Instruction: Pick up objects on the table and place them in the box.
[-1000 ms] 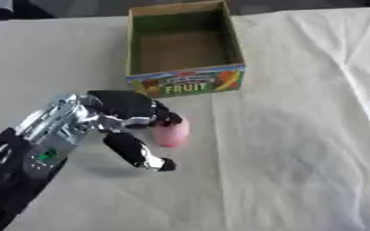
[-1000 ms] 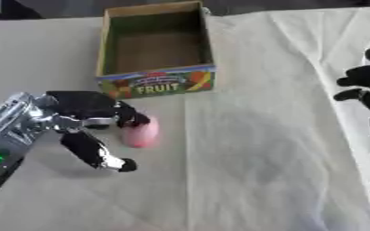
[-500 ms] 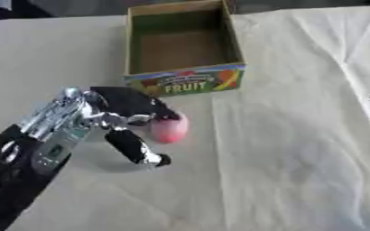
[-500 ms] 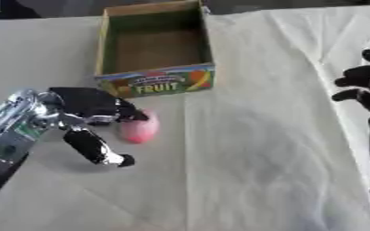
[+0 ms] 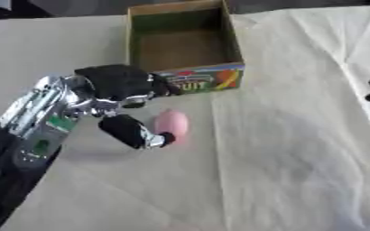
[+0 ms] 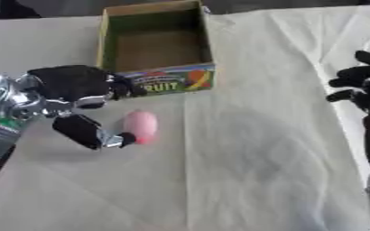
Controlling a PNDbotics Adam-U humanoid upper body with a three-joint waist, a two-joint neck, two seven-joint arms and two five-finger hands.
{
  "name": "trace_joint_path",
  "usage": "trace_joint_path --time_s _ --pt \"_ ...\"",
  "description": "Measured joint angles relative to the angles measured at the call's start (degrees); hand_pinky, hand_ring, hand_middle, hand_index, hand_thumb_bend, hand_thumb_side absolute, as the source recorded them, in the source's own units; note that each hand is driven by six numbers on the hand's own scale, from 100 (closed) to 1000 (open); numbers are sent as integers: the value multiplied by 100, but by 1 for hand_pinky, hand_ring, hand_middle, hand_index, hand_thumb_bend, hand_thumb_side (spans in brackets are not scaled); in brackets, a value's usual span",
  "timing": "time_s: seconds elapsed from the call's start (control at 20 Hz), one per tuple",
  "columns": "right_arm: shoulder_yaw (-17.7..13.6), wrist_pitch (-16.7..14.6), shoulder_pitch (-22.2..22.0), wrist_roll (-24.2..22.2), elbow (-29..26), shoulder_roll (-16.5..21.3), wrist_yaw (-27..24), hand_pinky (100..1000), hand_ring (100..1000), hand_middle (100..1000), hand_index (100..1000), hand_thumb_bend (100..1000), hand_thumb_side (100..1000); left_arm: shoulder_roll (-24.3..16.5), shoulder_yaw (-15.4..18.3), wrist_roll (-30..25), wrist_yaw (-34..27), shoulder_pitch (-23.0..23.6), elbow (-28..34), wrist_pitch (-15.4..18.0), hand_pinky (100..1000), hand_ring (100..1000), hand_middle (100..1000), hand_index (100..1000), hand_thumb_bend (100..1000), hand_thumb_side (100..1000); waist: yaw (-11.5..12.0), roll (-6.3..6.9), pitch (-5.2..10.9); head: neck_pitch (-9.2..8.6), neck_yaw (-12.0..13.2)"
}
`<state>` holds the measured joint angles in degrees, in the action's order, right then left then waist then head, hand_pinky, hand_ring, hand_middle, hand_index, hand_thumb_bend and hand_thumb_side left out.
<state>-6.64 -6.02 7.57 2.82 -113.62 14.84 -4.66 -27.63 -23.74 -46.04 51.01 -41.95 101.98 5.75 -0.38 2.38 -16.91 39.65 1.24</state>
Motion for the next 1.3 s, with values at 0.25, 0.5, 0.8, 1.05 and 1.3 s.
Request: trace_joint_path --time_s 0.25,0.5,0.8,1.05,1.3 --pt "3 15 0 -18 0 -2 2 514 624 589 829 100 1000 68 0 9 138 -52 -155 -11 518 721 842 1000 404 860 -17 -3 -3 0 0" --pt "24 25 1 -47 0 -4 2 514 624 588 830 100 1000 181 -42 -36 296 -152 -471 41 534 739 860 1000 610 930 -26 -4 -18 -1 5" --pt "36 34 5 -62 0 -31 3 514 624 588 830 100 1000 319 -118 -84 461 -214 -832 160 529 737 846 1000 653 955 -34 -6 -40 -3 11" --pt "37 47 25 -75 0 -45 4 515 625 588 830 100 1000 357 -180 -92 533 -232 -1031 235 518 727 813 1000 639 958 -39 -11 -55 -5 27" --pt "38 49 26 -78 0 -50 4 515 625 588 830 100 1000 403 -254 -49 787 -232 -1240 329 504 716 797 1000 565 912 -67 -34 -67 -46 55"
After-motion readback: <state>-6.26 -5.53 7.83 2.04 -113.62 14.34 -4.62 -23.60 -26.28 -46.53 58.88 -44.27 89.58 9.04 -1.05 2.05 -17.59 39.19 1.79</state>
